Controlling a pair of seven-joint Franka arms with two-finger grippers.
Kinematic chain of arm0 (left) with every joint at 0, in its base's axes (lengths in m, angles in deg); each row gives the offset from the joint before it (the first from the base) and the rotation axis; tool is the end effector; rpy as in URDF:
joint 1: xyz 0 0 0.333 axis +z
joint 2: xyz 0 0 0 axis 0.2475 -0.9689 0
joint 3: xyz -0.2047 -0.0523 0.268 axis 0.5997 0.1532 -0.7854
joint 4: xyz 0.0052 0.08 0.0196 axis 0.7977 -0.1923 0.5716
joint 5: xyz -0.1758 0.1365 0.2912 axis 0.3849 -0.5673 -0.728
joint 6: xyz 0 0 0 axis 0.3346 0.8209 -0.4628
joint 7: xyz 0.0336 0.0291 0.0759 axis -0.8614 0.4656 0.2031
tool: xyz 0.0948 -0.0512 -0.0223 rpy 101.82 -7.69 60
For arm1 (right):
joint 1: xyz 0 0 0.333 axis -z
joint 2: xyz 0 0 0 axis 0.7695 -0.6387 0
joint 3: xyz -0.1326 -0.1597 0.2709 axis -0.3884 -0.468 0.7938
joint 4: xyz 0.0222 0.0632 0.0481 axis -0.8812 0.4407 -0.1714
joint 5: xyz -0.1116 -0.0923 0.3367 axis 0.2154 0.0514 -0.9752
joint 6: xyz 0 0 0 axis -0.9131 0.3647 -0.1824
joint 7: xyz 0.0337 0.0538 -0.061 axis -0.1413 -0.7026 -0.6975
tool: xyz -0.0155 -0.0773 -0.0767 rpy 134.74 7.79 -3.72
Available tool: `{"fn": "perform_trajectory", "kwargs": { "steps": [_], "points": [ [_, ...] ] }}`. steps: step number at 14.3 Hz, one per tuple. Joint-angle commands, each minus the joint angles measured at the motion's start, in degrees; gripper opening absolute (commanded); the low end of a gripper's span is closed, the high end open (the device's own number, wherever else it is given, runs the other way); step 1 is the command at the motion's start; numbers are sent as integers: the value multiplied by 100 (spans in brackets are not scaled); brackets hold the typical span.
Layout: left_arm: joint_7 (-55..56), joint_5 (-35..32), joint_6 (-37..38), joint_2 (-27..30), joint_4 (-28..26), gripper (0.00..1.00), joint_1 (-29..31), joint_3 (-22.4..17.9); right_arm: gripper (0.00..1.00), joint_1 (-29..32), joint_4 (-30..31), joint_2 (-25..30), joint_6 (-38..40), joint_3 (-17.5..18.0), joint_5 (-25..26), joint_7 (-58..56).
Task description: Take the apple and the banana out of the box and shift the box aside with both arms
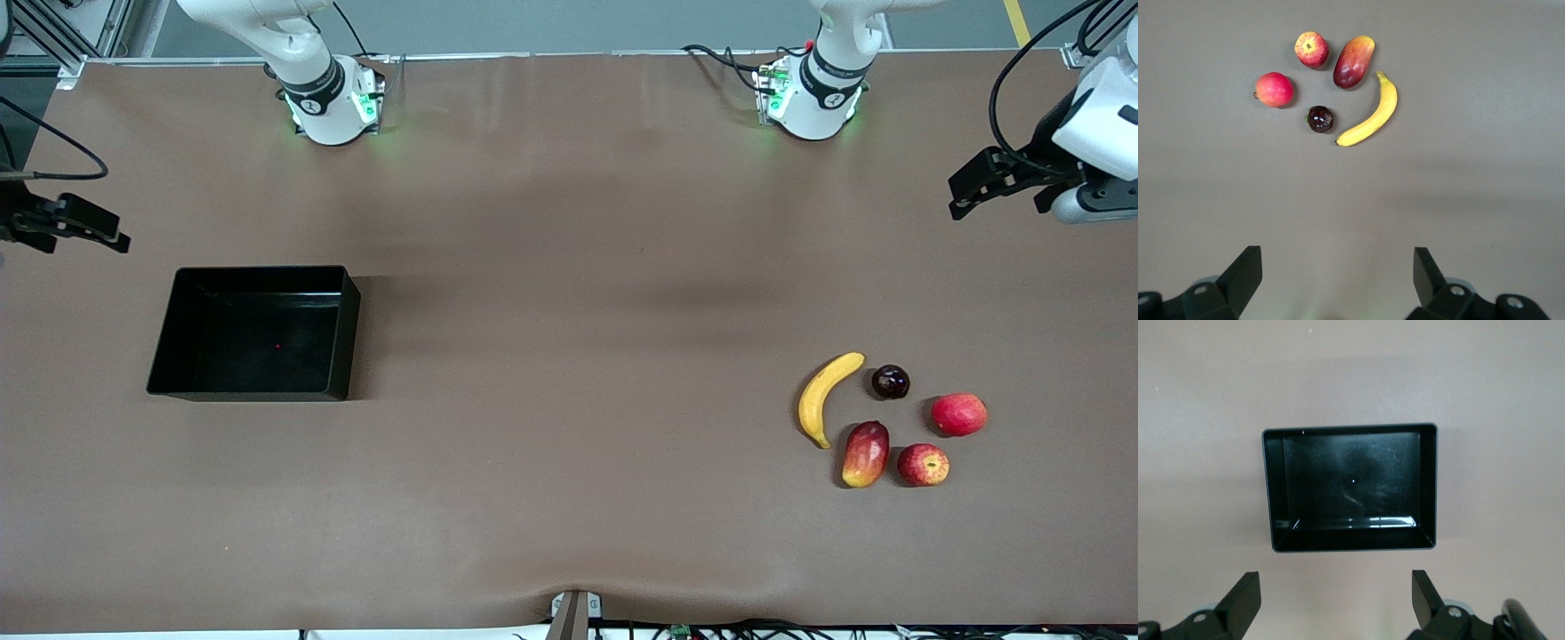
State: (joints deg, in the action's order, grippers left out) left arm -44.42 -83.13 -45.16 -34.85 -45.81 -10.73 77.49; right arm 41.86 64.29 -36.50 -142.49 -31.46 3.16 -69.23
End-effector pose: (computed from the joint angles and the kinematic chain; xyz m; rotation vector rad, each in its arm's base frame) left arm 0.4999 -0.0558 0.6717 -3.0953 -0.0862 -0.0195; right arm 0.5186 -0.0587 0.6369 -3.1069 0.0486 0.0264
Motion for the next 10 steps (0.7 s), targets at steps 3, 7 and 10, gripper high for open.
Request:
{"fn": "perform_trajectory", "kwargs": {
  "steps": [3, 7, 10],
  "points": [
    [14, 128, -24, 127, -78, 100, 36, -3, 100, 54, -533, 1, 43, 86, 64, 40],
    [-82, 120, -15, 100, -60, 100, 19, 5, 100, 98, -542, 27, 104, 77, 29, 49],
    [-65, 128, -15, 91, 10, 100, 19, 14, 100, 63, -568, 18, 96, 86, 28, 40]
  ]
}}
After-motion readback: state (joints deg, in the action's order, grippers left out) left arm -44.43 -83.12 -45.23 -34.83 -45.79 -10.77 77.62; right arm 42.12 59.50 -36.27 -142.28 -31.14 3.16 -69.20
